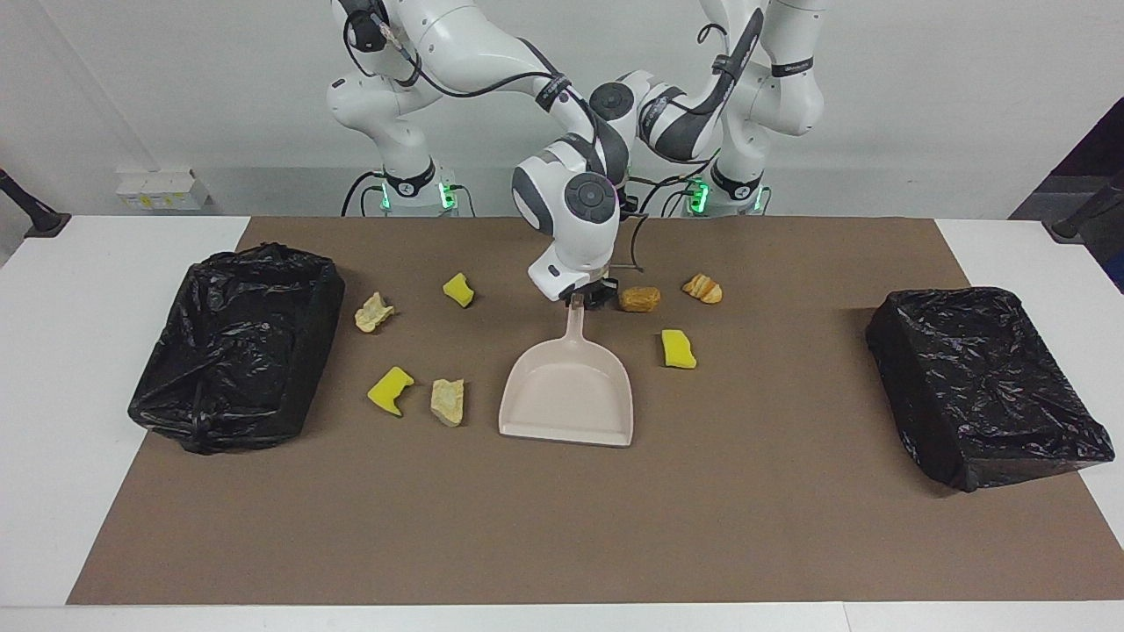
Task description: Sweep and dump trash in bin
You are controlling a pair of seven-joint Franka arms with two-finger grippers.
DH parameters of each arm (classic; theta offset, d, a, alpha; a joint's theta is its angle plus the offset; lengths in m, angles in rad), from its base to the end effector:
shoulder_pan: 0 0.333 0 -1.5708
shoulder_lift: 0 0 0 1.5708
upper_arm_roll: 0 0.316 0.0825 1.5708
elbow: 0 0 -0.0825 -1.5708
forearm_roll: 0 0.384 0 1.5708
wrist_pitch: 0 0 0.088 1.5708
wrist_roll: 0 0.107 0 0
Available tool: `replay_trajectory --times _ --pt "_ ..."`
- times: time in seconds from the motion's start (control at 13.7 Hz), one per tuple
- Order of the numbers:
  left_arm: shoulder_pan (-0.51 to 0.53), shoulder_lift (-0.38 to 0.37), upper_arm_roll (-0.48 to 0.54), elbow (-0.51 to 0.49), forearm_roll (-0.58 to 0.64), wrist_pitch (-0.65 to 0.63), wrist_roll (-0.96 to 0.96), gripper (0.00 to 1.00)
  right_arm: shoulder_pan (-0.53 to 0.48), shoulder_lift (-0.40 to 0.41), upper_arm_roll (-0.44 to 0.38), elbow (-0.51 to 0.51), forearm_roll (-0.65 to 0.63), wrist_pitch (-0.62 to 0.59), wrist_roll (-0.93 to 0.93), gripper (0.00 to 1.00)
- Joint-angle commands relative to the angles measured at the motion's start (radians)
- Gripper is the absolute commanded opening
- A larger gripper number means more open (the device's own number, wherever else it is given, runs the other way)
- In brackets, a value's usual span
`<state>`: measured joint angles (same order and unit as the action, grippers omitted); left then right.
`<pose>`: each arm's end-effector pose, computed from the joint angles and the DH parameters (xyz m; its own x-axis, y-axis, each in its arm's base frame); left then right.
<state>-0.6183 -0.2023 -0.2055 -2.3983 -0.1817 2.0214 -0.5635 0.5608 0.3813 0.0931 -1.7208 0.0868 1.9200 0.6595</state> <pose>0.2952 -0.3343 0.3791 0.9658 -0.1539 -0.2088 -0.1588 -0.9873 -0.0070 0.5027 0.3868 0.3524 0.9764 -0.0479 -0.2105 -0.0436 -0.9987 0.0250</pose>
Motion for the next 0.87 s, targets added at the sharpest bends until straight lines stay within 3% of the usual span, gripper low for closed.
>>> replay_trajectory --times 0.0,0.29,0.51,0.8 --pt "0.104 -0.04 -0.005 0.004 0.018 -0.044 0.077 0.0 -0.051 -0.079 0.004 -0.014 -0.021 -0.022 -0.169 0.0" --pt "0.265 -0.069 -0.006 0.03 0.054 -0.076 0.212 0.0 -0.168 -0.148 0.001 -0.017 -0.032 -0.143 -0.664 0.0" --pt "0.402 -0.054 -0.008 0.048 0.07 -0.078 0.28 0.0 -0.212 -0.16 0.004 -0.022 -0.152 -0.19 -0.973 0.0" --pt "0.425 -0.063 -0.008 0.031 0.071 -0.124 0.176 0.0 -0.242 -0.163 0.004 -0.036 -0.226 -0.185 -1.343 0.0"
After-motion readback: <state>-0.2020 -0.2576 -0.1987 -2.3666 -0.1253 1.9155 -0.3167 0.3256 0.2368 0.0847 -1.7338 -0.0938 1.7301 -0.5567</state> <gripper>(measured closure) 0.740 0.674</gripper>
